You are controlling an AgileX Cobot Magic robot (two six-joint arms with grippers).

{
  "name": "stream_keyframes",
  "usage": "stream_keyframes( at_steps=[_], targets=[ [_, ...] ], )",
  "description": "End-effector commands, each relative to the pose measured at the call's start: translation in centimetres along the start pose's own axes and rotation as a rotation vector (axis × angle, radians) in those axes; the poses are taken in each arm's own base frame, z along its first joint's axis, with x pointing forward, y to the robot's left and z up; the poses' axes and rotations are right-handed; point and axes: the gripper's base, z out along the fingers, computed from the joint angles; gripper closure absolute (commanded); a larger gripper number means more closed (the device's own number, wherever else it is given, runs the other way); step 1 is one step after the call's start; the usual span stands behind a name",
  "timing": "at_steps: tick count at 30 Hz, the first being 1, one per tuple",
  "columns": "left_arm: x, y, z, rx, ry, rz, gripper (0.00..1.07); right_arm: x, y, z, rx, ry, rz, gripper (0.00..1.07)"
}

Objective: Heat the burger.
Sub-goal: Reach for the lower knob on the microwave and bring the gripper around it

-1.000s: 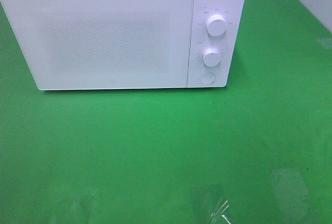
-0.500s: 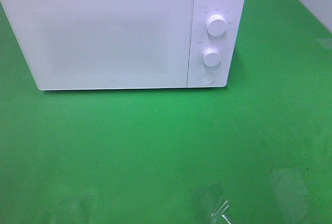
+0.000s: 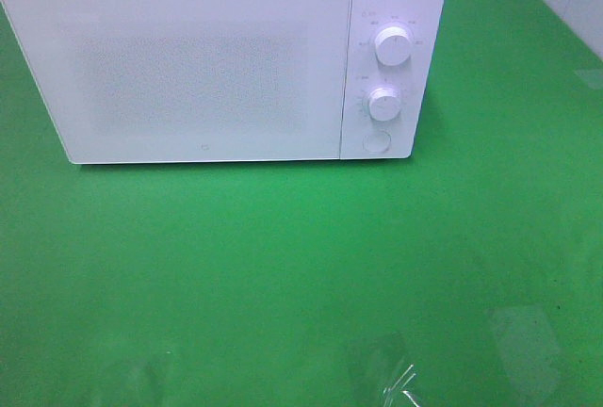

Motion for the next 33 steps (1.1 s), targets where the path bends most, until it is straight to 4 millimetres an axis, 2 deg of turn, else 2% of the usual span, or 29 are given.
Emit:
stream_keyframes(
  at_steps=[1,6,11,13,17,33],
  targets=[
    [0.1,-0.1,-0.3,0.005,-0.03,0.0,0.07,-0.5,0.0,0.5,0.006,0.027,-0.001,0.32],
    [0.1,-0.1,-0.3,0.005,-0.03,0.0,0.07,-0.9,0.2,2.0,0.005,0.114,-0.009,0.32],
    [0.1,-0.1,-0.3,0.005,-0.03,0.0,0.07,-1.1,0.3,2.3,-0.004,0.125,-0.003,0.32],
    [0.1,-0.1,-0.3,0.005,-0.03,0.0,0.08,-2.1,0.6,2.6,-0.032,0.054,0.018,0.32],
    [0.1,-0.1,-0.3,0.005,-0.03,0.0,0.08,-2.7,0.7,3.5,-0.042,-0.013,0.016,0.32],
    [0.1,-0.1,-0.3,0.005,-0.03,0.0,0.08,-2.7,1.4,7.8,-0.075,-0.219,0.021,0.32]
  ],
)
